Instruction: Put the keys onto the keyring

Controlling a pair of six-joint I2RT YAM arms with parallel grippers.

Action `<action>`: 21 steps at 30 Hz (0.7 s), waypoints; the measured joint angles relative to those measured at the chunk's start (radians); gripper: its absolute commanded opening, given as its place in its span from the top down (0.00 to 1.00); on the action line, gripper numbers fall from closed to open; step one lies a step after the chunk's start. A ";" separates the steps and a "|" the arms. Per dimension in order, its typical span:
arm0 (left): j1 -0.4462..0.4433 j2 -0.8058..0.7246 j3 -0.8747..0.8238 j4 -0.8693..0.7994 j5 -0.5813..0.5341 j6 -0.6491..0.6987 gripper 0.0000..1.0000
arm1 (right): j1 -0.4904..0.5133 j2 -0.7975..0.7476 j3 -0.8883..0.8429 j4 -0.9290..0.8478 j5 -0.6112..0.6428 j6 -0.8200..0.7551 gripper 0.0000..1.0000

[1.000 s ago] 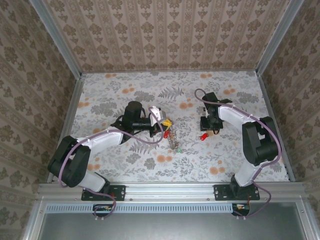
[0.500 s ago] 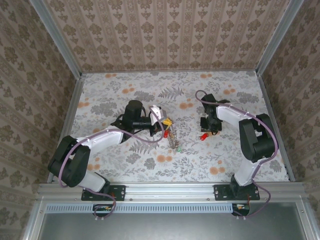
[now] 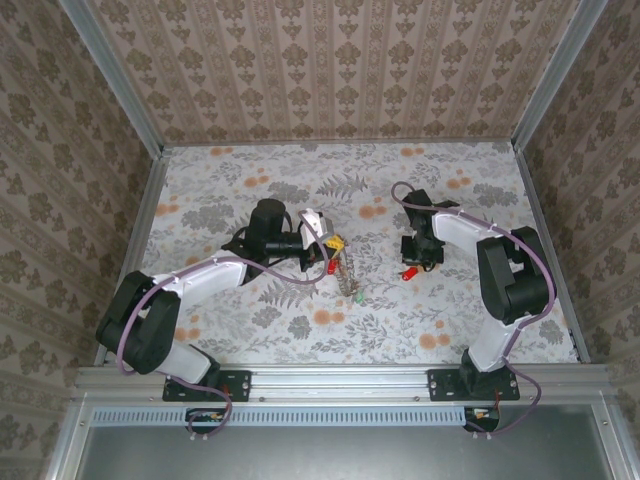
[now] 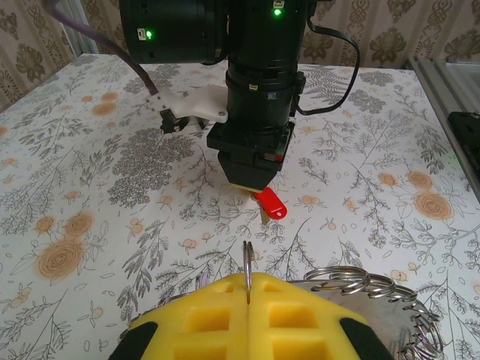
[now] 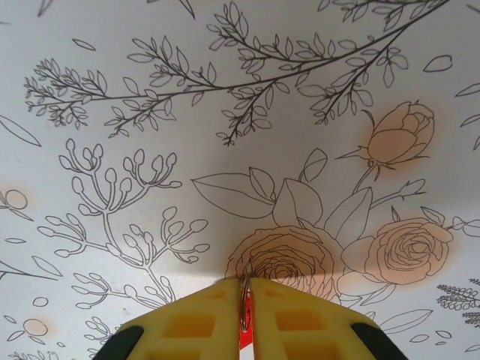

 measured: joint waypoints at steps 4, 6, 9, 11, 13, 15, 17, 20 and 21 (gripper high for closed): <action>0.000 0.001 0.000 0.000 0.000 0.000 1.00 | 0.000 0.000 -0.003 0.000 0.006 -0.002 0.85; -0.001 0.003 0.002 0.000 0.000 0.000 1.00 | 0.000 0.000 -0.004 0.000 0.011 -0.002 0.85; -0.001 0.006 0.003 -0.001 0.000 0.000 1.00 | 0.000 0.000 -0.005 0.000 0.015 -0.003 0.85; -0.001 0.006 0.003 -0.001 0.000 0.000 1.00 | 0.000 0.000 -0.007 0.000 0.015 -0.003 0.86; -0.001 0.006 0.004 -0.001 0.000 0.000 1.00 | 0.000 0.000 -0.010 0.000 0.017 -0.003 0.87; -0.001 0.006 0.004 -0.001 0.000 0.000 1.00 | 0.000 0.000 -0.012 0.001 0.018 -0.003 0.87; -0.001 0.006 0.004 -0.001 0.000 0.000 1.00 | 0.000 0.000 -0.015 0.005 0.018 -0.003 0.87; -0.003 0.008 0.004 -0.001 0.000 0.000 1.00 | 0.000 -0.001 -0.020 0.015 0.019 -0.005 0.83; -0.003 0.008 0.004 -0.001 0.000 0.000 1.00 | 0.000 -0.002 -0.021 0.019 0.019 -0.004 0.83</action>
